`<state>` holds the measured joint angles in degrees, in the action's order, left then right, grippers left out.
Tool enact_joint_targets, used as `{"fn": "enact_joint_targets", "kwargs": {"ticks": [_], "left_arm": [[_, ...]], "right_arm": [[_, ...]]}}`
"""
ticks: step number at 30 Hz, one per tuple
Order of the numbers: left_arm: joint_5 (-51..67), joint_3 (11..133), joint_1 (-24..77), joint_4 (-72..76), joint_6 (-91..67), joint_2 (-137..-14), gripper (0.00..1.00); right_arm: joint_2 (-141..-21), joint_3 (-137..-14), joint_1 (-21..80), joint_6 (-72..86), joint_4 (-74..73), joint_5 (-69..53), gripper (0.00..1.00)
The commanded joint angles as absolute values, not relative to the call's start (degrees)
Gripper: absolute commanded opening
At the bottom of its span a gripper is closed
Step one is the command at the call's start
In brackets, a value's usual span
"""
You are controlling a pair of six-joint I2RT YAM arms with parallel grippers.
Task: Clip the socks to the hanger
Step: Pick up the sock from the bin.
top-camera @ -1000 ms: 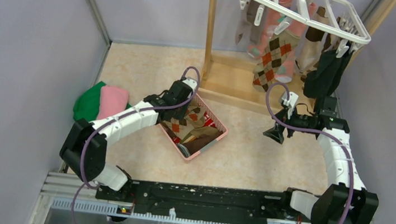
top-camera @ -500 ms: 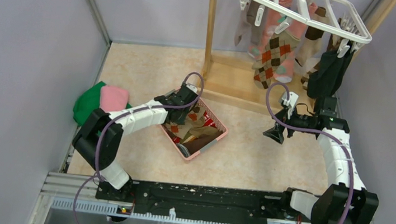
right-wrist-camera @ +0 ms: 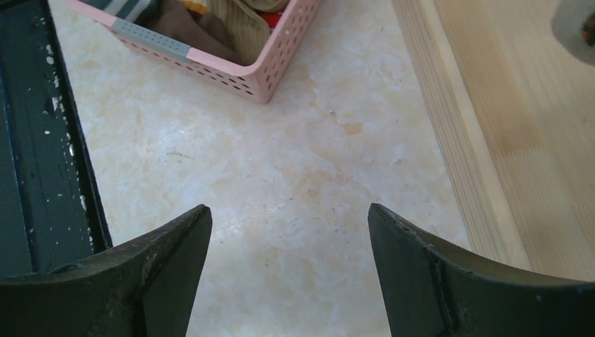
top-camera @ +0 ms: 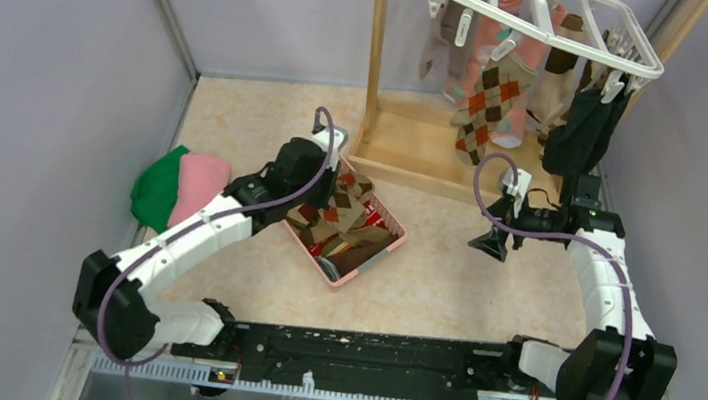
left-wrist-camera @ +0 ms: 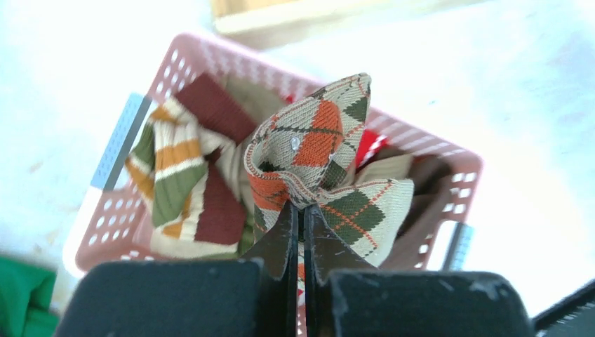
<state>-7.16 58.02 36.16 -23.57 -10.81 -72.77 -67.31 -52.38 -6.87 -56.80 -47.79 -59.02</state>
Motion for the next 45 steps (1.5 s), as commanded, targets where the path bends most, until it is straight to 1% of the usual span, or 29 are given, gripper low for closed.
{"fn": "enact_joint_targets", "kwargs": {"ticks": [1,3,5,8,12,15,19,22,25,29,32,39,45], "left_arm": [[3.45,55.93,35.79,-14.92,-10.00,-68.55,0.00],[6.45,56.13,35.28,-13.77,-10.46,-68.51,0.00],[9.84,56.42,34.61,-12.36,-11.05,-68.54,0.00],[18.19,55.53,32.07,-7.78,-13.61,-68.24,0.00],[33.05,53.07,28.88,3.39,-20.23,-69.28,0.00],[42.39,50.90,28.10,13.22,-28.39,-72.16,0.00],[51.91,50.64,27.82,24.08,-37.50,-78.40,0.00],[60.38,51.55,27.68,33.08,-46.26,-84.06,0.00],[65.63,51.83,27.74,43.08,-54.61,-89.09,0.00],[68.46,51.35,27.82,58.28,-65.18,-94.27,0.00],[69.31,51.24,28.02,64.75,-70.01,-96.63,0.00],[69.63,51.29,29.16,69.66,-73.35,-99.47,0.00],[69.13,51.71,29.57,69.93,-73.61,-100.83,0.00]], "right_arm": [[-66.74,-53.35,-5.66,-70.80,-56.16,-66.91,0.82],[-66.43,-53.23,-4.81,-78.17,-59.41,-68.74,0.82],[-66.38,-53.90,-3.50,-86.69,-63.22,-69.96,0.85],[-66.97,-56.51,-0.58,-96.33,-67.07,-70.49,0.88],[-69.19,-61.49,4.53,-101.86,-68.22,-72.21,0.88],[-70.83,-64.55,8.27,-109.70,-71.09,-73.73,0.88],[-72.45,-69.74,11.99,-111.48,-71.56,-72.50,0.86],[-73.45,-73.24,14.03,-109.11,-69.61,-69.64,0.82],[-73.71,-74.04,15.44,-107.17,-67.99,-68.47,0.78],[-73.49,-73.46,19.15,-103.63,-64.92,-64.79,0.71],[-73.74,-73.38,21.84,-101.30,-63.67,-62.73,0.66],[-74.52,-74.23,25.57,-96.72,-61.59,-62.04,0.55],[-74.27,-75.04,27.34,-95.27,-62.14,-63.69,0.52]]}}
